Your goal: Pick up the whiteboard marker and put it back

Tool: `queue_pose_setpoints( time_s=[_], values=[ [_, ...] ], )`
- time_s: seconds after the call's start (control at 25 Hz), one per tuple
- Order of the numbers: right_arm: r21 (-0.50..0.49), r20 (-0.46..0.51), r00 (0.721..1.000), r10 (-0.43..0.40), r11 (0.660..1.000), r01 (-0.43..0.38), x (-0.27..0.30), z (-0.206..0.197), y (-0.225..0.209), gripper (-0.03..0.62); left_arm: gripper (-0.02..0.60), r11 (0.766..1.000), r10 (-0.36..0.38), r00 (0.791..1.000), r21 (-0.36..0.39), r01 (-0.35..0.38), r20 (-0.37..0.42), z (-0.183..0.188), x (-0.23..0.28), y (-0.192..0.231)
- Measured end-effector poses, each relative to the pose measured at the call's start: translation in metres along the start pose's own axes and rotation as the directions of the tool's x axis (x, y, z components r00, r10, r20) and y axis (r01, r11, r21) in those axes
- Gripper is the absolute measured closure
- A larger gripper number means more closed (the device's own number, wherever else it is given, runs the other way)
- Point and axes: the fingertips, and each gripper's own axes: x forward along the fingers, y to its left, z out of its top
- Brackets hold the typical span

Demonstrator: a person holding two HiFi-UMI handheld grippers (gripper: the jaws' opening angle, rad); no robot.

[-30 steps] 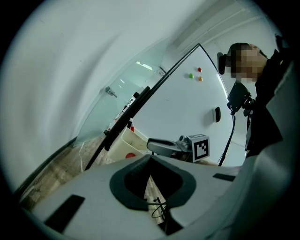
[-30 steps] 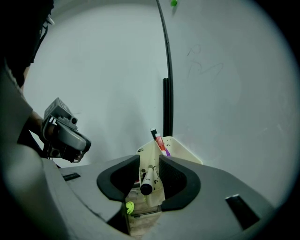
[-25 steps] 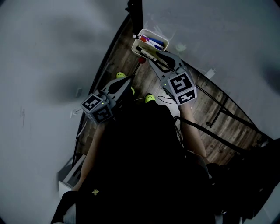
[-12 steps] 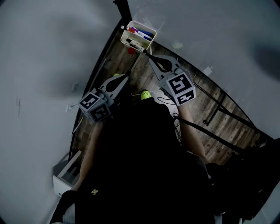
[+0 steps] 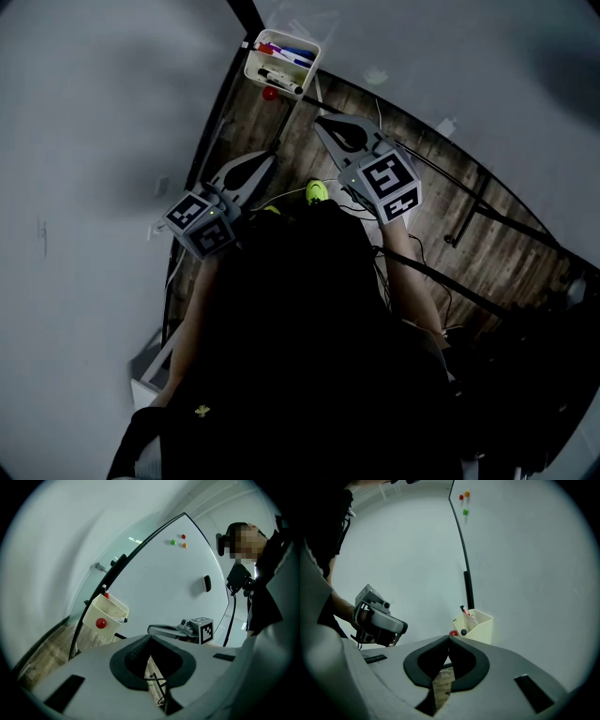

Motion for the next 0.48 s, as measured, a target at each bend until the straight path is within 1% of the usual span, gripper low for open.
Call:
queue_pose_setpoints(
  time_s=[0.2,0.48],
  values=[
    [-0.001,-0.012,1.000,-0.027,1.000,0.027,-0.008,-0.003,0.021,0.592,0.561,1.000,-0.022,1.000,-0.002,0.022,0.004,-0.006,-0.019,-0.004],
    [-0.018,-0.010,0.999,-0.046,0.999,0.046,-0.011,0.003,0.065,0.592,0.561,0.998,-0.067,0.998,0.011,0.067,0.011,-0.013,-0.053,-0.017]
  ],
)
